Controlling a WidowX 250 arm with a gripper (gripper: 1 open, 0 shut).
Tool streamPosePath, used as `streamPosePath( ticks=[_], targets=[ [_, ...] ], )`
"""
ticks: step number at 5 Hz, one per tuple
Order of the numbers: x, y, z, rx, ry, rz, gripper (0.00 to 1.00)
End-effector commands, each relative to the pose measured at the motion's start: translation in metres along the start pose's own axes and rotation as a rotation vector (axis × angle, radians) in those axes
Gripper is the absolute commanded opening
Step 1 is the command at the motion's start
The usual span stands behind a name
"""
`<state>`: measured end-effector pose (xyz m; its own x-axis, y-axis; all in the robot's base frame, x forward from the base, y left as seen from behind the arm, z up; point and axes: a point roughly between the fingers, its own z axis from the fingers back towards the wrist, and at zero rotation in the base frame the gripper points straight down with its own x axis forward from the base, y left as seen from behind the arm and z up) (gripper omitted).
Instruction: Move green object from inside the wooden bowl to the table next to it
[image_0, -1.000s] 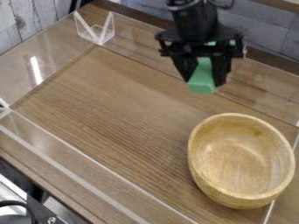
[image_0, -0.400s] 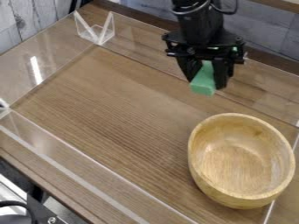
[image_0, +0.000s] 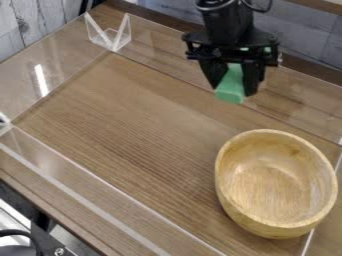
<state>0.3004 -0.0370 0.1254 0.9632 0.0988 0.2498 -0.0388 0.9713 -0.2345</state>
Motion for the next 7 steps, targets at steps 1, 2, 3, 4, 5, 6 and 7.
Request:
streamPosePath(
  ticks=[1,2,3,4,5,6,7],
  targets=[
    [0.014,-0.005,0.026,0.016,-0.102,0.037,0.0],
    [0.014,-0.013,0.034,0.021,-0.111,0.035,0.0],
    [0.014,-0.02,0.042,0.03,-0.123,0.033,0.0],
    [0.014,-0.015,0.036,0.022,-0.117,-0.025,0.0],
    [0.025,0.003,0.031,0.032,-0.126,-0.038,0.0],
    [0.033,0.023,0.038,0.06,-0.138,-0.037,0.0],
    [0.041,0.039,0.04,0.084,-0.138,-0.046,0.0]
  ],
)
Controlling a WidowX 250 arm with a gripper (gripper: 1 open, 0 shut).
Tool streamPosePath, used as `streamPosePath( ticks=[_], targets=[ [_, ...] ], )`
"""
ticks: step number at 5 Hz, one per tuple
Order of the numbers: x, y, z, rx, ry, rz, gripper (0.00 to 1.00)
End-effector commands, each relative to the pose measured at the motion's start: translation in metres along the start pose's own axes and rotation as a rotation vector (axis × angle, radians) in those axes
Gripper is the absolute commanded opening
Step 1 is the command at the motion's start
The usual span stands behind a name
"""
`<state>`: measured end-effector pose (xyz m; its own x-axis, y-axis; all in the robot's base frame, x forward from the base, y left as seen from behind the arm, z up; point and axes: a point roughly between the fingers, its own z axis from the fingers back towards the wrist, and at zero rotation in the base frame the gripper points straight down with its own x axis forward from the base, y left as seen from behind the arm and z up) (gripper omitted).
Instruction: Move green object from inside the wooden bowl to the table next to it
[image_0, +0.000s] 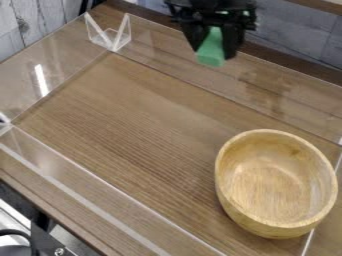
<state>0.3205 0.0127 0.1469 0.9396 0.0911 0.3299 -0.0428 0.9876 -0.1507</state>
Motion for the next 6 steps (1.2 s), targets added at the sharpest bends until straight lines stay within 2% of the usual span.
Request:
streamPosePath(
  ticks=[1,2,4,6],
  targets=[
    [0.026,0.013,0.005,0.024,-0.055,-0.017,0.0],
    [0.038,0.02,-0.006,0.042,-0.049,-0.012,0.0],
    [0.052,0.062,-0.029,0.038,-0.012,-0.127,0.0],
    [0.05,0.085,-0.038,0.075,0.022,-0.123,0.0]
  ],
)
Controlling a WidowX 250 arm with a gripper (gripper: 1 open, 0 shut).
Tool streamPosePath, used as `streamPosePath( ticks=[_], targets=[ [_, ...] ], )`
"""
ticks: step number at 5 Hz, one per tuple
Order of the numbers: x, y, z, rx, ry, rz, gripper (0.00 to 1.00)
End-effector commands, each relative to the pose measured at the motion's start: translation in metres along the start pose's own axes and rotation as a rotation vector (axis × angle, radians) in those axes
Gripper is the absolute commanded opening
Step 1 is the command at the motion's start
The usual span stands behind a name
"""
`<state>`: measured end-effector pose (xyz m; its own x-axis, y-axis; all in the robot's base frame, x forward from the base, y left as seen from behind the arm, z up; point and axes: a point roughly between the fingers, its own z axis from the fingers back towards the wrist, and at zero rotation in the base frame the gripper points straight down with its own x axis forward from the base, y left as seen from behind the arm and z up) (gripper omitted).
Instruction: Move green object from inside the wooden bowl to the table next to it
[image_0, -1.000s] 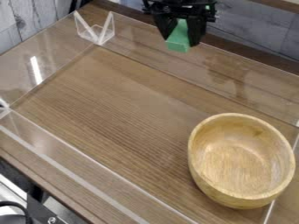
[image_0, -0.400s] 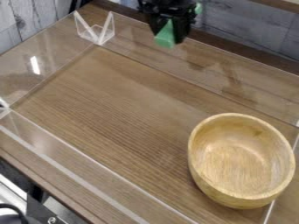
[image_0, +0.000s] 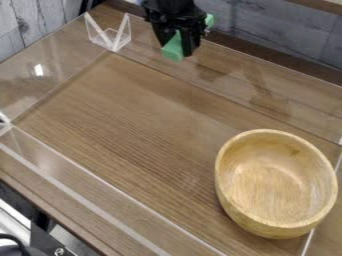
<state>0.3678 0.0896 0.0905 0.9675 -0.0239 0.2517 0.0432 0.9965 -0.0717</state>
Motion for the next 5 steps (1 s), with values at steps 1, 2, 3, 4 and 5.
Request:
streamPosePath(
  ticks=[1,2,3,4,5],
  targets=[
    [0.014,0.006,0.02,0.051,-0.058,0.015,0.0],
    [0.014,0.004,0.022,0.067,-0.05,0.041,0.0],
    [0.009,-0.002,0.015,0.077,-0.043,0.052,0.0],
    [0.003,-0.007,0.008,0.088,-0.036,0.061,0.0],
    [0.002,-0.006,0.004,0.096,-0.034,0.076,0.0]
  ],
)
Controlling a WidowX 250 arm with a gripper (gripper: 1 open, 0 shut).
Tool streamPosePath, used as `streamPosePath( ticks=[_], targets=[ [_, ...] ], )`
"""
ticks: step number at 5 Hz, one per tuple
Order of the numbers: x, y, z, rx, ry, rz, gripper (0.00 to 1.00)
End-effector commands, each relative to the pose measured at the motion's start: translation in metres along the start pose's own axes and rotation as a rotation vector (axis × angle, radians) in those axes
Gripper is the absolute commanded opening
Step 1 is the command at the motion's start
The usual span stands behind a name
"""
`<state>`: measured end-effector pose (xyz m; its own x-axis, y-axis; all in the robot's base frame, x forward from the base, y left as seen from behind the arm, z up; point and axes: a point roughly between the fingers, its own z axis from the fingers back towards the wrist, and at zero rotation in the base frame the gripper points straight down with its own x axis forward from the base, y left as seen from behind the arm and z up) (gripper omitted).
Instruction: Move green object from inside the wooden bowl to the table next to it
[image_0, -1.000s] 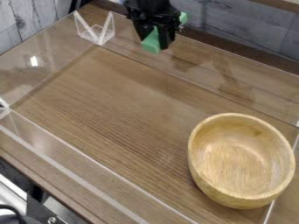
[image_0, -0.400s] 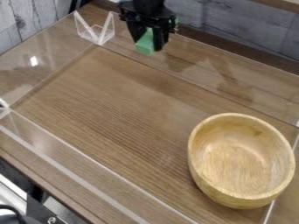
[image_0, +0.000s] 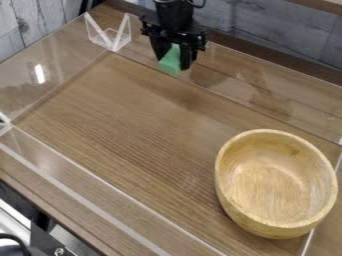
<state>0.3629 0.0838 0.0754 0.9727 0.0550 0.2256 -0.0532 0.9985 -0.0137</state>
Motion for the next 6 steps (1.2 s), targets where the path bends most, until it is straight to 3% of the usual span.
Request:
streamPosePath(
  ticks=[1,2,4,6],
  targets=[
    [0.008,0.0,0.015,0.019,-0.057,0.023,0.0],
    [0.007,0.002,0.012,0.025,-0.056,0.047,0.0],
    [0.02,0.007,0.023,0.032,-0.054,0.077,0.0],
    [0.019,0.015,0.015,0.023,-0.049,0.015,0.0]
  ],
)
